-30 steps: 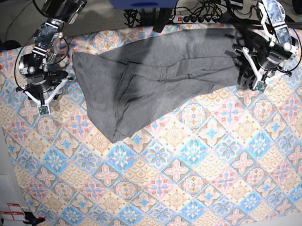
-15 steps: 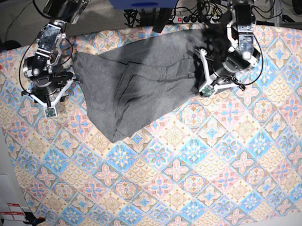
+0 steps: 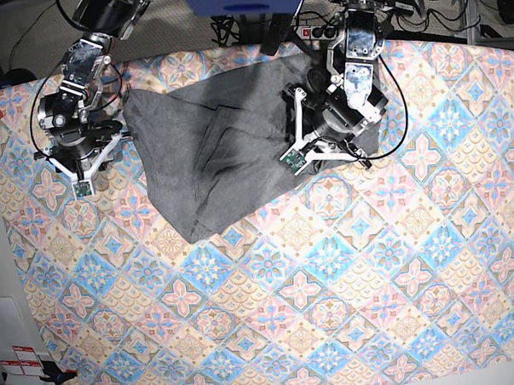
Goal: Fold the T-shirt properly
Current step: 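Lay the held end onto the shirt's middle with the left gripper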
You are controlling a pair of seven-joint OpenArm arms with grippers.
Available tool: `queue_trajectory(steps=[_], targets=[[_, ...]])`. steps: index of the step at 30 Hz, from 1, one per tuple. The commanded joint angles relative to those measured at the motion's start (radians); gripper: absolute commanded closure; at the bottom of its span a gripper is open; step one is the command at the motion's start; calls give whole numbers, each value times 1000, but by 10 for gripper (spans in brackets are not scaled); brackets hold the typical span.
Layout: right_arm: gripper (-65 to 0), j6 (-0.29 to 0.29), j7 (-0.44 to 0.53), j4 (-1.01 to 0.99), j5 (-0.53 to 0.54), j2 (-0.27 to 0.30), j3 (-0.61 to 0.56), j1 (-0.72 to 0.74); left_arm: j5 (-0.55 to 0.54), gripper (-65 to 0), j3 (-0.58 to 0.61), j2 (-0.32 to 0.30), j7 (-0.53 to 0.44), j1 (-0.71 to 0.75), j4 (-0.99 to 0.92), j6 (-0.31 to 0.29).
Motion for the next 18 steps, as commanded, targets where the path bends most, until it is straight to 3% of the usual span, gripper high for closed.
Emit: queue_trajectory(steps=[1, 5, 14, 18], targets=[[-240, -6, 17, 16, 1, 8, 1, 11, 1, -23, 9, 12, -16, -4, 12, -2], [-240, -6, 17, 16, 1, 8, 1, 11, 9, -36, 5, 32, -16, -4, 12, -2], [-241, -6, 17, 16, 1, 8, -4, 11, -3, -364, 10, 38, -24, -4, 12, -2], [-241, -6, 15, 16, 1, 8, -4, 9, -3, -393, 9, 72, -25, -12, 12, -2]])
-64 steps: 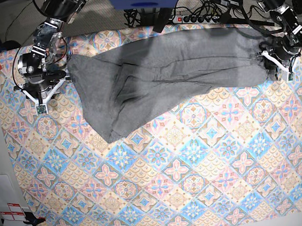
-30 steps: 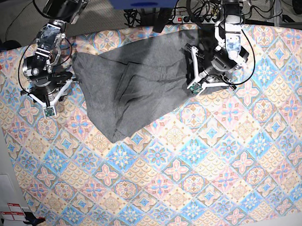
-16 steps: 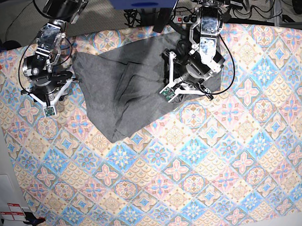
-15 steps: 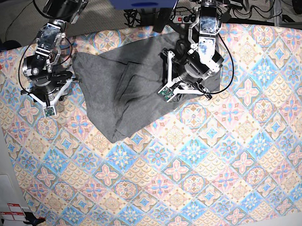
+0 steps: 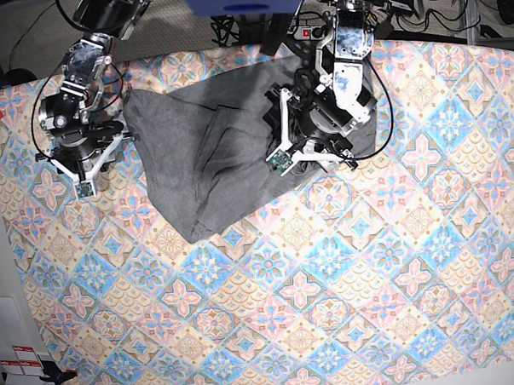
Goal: Fold the T-shirt properly
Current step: 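Lay the held end onto the shirt's middle with the left gripper, then open the left gripper and withdraw it from the folded shirt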
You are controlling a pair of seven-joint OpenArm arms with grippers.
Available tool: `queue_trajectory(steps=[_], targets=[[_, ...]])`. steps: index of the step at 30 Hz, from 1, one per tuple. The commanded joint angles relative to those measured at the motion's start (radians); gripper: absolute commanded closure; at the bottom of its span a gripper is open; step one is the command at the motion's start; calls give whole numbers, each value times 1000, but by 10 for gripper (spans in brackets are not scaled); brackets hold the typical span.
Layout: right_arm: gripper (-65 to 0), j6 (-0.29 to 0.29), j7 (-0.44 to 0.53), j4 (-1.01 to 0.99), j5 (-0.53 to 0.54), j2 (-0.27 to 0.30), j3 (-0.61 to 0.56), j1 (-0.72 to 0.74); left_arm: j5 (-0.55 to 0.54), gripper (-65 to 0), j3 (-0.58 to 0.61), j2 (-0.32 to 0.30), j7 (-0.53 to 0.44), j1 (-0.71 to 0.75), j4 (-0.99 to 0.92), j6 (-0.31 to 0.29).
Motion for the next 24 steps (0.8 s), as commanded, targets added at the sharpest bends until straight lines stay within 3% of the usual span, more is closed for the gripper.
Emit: queue_trajectory(steps=[1, 6, 11, 15, 20, 24], targets=[[-241, -6, 15, 16, 1, 8, 1, 8, -14, -393, 4, 18, -17, -21, 14, 3], [-241, -6, 15, 16, 1, 8, 2, 6, -34, -393, -51, 41, -16, -55, 32, 3], [-241, -6, 9, 16, 1, 8, 4, 6, -207, -392, -59, 41, -10, -89, 50, 3], [-241, -6, 12, 16, 1, 8, 5, 6, -283, -363, -69, 41, -10, -81, 107, 3], [-241, -6, 12, 16, 1, 8, 1, 6, -393, -253, -63, -20, -11, -83, 120, 3], [-241, -6, 12, 16, 1, 8, 1, 6, -419, -236, -69, -92, -8, -66, 121, 3]])
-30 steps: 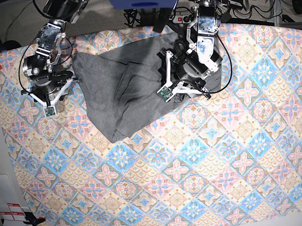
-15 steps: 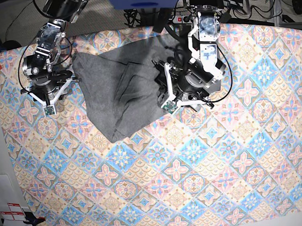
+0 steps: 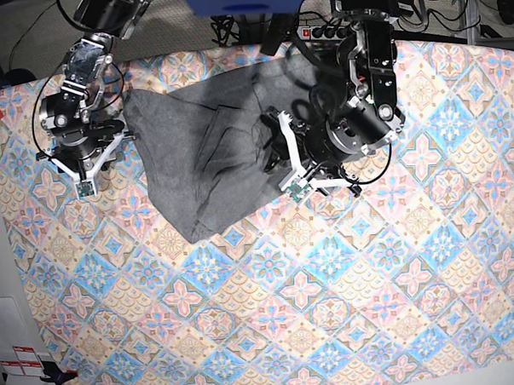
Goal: Fold the T-shirt properly
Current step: 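Open the left gripper and withdraw it from the folded shirt, then grasp the shirt's end with the right gripper and the other end with the left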
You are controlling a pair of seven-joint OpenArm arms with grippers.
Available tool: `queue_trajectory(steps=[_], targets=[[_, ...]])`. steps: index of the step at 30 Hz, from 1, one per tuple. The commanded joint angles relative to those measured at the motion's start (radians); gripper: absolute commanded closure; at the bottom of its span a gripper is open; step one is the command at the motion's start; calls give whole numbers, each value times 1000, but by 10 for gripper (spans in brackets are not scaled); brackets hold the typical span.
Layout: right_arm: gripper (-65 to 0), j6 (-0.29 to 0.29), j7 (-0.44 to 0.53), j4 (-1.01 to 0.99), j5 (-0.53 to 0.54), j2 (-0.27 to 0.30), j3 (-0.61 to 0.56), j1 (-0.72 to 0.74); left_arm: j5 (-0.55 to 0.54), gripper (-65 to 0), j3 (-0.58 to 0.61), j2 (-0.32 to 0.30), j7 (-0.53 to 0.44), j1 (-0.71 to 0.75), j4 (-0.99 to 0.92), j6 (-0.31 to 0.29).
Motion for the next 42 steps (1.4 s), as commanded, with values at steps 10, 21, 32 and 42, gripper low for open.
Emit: queue_trajectory(steps=[10, 21, 32, 42], targets=[[-241, -6, 17, 14, 1, 9, 5, 9, -14, -69, -243, -183, -17, 153, 49, 4], [-241, -6, 19, 14, 1, 9, 2, 11, -11, -24, -401, -206, -14, 289, 11, 4], [-241, -6, 17, 14, 1, 9, 5, 12, -8, -336, -519, -117, -16, 320, -8, 4], [-316, 0, 5, 11, 7, 8, -2, 17, -11, -336, -534, -117, -19, 268, -218, 4]])
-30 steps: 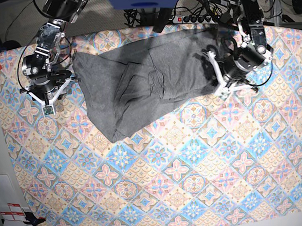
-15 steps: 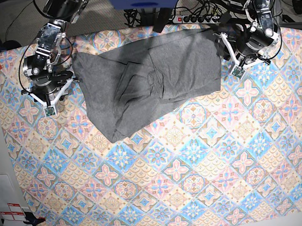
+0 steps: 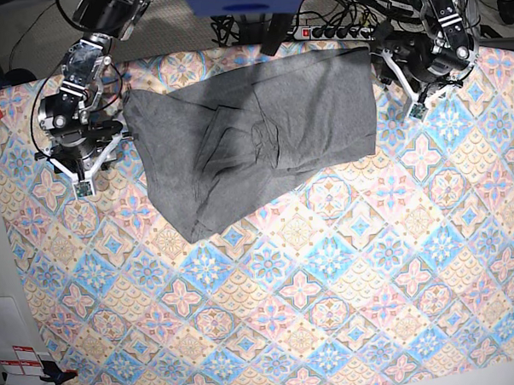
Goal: Fold the T-shirt properly
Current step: 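Grasp the shirt's end with the right gripper and the other end with the left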
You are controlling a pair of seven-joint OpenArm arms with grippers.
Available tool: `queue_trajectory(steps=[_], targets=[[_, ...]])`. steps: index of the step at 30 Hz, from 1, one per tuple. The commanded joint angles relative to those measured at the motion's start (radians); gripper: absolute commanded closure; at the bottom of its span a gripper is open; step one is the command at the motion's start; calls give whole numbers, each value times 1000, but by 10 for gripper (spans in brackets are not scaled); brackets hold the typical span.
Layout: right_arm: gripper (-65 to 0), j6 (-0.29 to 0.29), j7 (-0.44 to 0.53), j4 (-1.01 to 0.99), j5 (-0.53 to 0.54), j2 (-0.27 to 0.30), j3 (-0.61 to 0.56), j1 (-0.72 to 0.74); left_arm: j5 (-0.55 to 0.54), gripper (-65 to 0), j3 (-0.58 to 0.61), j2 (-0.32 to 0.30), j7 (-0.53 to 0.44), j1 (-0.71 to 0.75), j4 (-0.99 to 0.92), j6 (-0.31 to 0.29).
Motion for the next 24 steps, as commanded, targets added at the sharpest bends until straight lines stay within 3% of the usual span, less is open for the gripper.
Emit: queue_trajectory(steps=[1, 5, 7, 12, 19, 24], targets=[[-347, -1, 1, 6, 7, 5, -13, 12, -13, -336, -3, -6, -10, -7, -2, 1], [-493, 1, -45, -4, 7, 3, -72, 15, -11, -336, -3, -6, -10, -18, -26, 1], [-530, 10, -45, -1, 7, 3, -95, 15, -6, -336, -3, -6, -10, -21, -26, 1], [-533, 27, -45, -21, 14, -10, -98, 58, -6, -336, -3, -8, -10, -22, -26, 1], [-534, 28, -46, -144, 295, 2, -58, 107, -6, -336, -3, -8, -10, -22, -26, 1], [-534, 28, -43, -244, 372, 13, -17, 107, -5, -336, -5, -9, -10, -22, -26, 1]])
